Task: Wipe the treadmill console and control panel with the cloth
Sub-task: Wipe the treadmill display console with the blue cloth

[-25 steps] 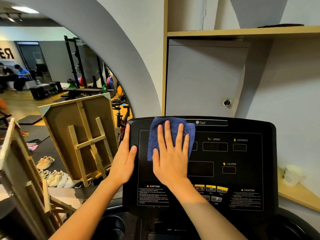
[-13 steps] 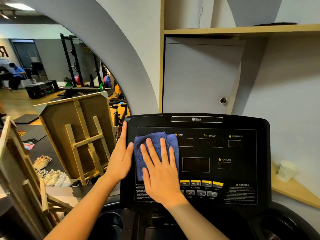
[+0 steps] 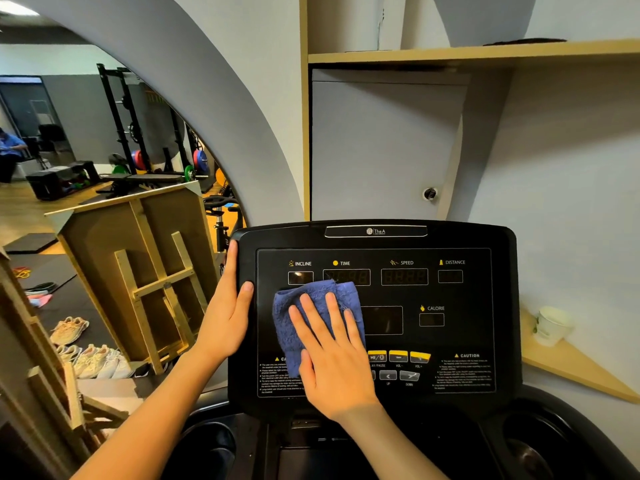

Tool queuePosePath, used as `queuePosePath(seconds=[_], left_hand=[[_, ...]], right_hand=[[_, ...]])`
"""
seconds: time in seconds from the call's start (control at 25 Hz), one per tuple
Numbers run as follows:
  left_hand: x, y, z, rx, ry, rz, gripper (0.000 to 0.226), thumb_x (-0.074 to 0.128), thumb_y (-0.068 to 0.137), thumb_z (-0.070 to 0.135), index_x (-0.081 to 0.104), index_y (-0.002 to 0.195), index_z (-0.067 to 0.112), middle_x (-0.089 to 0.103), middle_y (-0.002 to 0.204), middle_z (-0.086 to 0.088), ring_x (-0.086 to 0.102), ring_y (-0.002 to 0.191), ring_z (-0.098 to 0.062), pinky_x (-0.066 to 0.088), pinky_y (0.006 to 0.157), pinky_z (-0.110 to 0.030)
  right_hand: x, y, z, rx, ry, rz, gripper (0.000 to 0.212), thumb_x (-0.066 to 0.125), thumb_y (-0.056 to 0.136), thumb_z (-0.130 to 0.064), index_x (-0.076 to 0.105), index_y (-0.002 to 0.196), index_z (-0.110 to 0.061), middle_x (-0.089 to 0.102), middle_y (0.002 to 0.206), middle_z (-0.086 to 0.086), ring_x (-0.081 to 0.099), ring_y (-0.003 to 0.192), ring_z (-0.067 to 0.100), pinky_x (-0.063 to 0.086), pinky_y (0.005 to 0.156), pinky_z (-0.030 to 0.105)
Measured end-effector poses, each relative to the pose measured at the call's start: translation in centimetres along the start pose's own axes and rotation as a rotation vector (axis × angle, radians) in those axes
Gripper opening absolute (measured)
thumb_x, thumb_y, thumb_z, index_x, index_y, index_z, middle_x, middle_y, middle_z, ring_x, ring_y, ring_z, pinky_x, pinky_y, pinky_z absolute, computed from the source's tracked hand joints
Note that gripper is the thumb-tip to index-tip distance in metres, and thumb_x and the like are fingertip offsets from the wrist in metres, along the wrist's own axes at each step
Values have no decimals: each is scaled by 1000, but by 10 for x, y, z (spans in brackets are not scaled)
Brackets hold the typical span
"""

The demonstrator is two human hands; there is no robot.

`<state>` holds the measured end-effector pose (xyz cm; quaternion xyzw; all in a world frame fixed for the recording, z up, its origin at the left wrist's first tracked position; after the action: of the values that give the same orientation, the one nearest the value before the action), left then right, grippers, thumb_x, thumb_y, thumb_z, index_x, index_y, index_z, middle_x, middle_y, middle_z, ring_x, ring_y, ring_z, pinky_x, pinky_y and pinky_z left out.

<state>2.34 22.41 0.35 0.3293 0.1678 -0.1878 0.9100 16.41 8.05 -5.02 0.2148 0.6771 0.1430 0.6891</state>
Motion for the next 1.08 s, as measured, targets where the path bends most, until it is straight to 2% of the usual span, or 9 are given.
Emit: queuePosePath(seconds=[0.24, 0.44, 0.6, 0.8, 0.92, 1.0, 1.08], left_hand=[[0, -2, 3, 6, 35, -1, 68, 30, 98, 56, -8, 153, 50, 35, 158, 4, 48, 135, -17, 42, 108, -40], [0, -2, 4, 12, 41, -7, 68, 30, 98, 55, -9, 153, 48, 35, 159, 6, 49, 134, -15, 43, 105, -38], [0, -2, 4, 9, 35, -11, 69, 30, 97, 56, -10, 153, 48, 36, 158, 4, 49, 134, -16, 43, 107, -43], [0, -2, 4, -1, 34, -15, 69, 30, 97, 56, -10, 153, 49, 35, 158, 4, 48, 135, -17, 42, 108, -41], [0, -2, 5, 4, 28, -12, 69, 31, 97, 56, -10, 152, 50, 36, 158, 5, 48, 135, -16, 42, 107, -42], [0, -2, 6, 5, 27, -9, 68, 31, 97, 56, -9, 152, 51, 35, 158, 6, 47, 136, -16, 42, 108, -42], [0, -2, 5, -5, 23, -11, 68, 31, 97, 57, -9, 152, 52, 35, 159, 6, 47, 136, -16, 42, 109, -45]], right_hand=[[4, -27, 31, 47, -72, 10, 81, 48, 90, -29, 7, 161, -27, 5, 169, -2, -2, 156, 32, 12, 121, 49], [6, -48, 59, 83, -125, 40, 83, 45, 88, -27, 5, 161, -24, 3, 169, 0, 3, 155, 34, 17, 120, 50], [4, -62, 82, 139, -154, 62, 86, 47, 86, -24, 5, 161, -22, 0, 169, 0, 4, 155, 34, 14, 121, 50], [0, -82, 115, 230, -182, 91, 81, 37, 87, -27, 3, 161, -21, -3, 169, 0, 7, 155, 35, 10, 122, 50], [-5, -94, 144, 347, -180, 109, 77, 34, 90, -32, 6, 161, -20, 5, 169, 5, 10, 154, 36, 5, 122, 47], [-9, -99, 162, 432, -163, 101, 75, 31, 91, -35, 6, 160, -17, 16, 167, 12, 11, 154, 37, 12, 121, 53], [-12, -100, 175, 484, -139, 91, 76, 27, 92, -36, -3, 160, -18, 19, 165, 16, 11, 153, 38, 20, 119, 58]])
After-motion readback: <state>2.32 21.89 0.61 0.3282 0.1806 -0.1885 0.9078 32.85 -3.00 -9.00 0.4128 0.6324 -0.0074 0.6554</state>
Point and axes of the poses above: each hand's wrist, its own y-axis towards the middle knuckle, its own x-axis out of the palm, z = x × y, the point moved 4 cm from there along y, towards the middle knuckle
